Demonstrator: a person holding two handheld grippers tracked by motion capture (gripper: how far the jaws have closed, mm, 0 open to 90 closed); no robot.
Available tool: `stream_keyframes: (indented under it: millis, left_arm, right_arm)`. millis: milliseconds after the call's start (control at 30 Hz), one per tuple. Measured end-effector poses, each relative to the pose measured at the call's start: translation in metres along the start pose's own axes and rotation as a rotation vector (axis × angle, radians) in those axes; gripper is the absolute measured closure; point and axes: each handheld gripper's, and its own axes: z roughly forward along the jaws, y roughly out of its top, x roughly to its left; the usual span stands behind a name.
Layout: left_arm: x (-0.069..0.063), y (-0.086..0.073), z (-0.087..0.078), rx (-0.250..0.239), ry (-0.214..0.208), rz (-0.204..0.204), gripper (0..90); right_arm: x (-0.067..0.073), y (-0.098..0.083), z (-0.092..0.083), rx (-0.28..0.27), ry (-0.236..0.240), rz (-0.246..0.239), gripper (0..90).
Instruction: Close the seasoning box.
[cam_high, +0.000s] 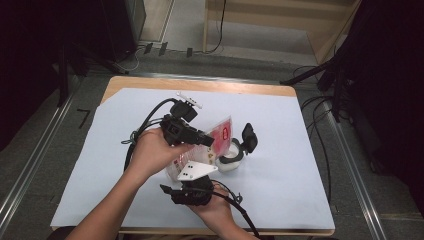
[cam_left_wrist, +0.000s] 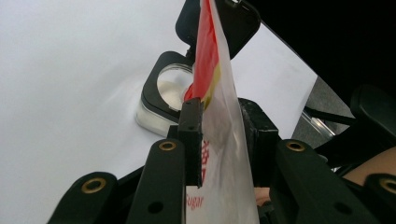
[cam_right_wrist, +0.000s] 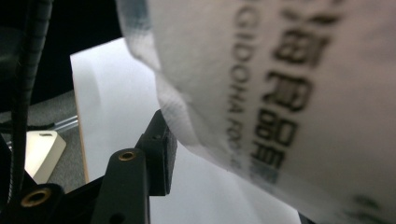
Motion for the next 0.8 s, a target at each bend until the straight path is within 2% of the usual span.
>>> stream_keyframes:
  millis: [333,433,533,633,800]
  left_arm:
    - [0.007,-0.002,0.009,0.007,-0.008,-0.013,73.4]
    - [0.008,-0.002,0.012,0.015,-0.007,-0.005,73.3]
    - [0.009,-0.002,0.014,0.014,-0.010,-0.004,73.2]
    - [0.010,-0.003,0.016,0.015,-0.015,-0.003,72.8]
    - [0.008,-0.004,0.017,0.010,-0.004,0.018,76.4]
  right_arm:
    - [-0.001,-0.015,0.009,0.025,0.009,0.011,52.8]
    - [-0.001,-0.019,0.013,0.044,0.004,0.012,52.8]
    - [-0.004,-0.023,0.016,0.055,0.017,0.041,53.1]
    - [-0.007,-0.025,0.019,0.075,0.015,0.048,53.7]
    - [-0.008,-0.025,0.019,0.087,0.004,0.034,55.1]
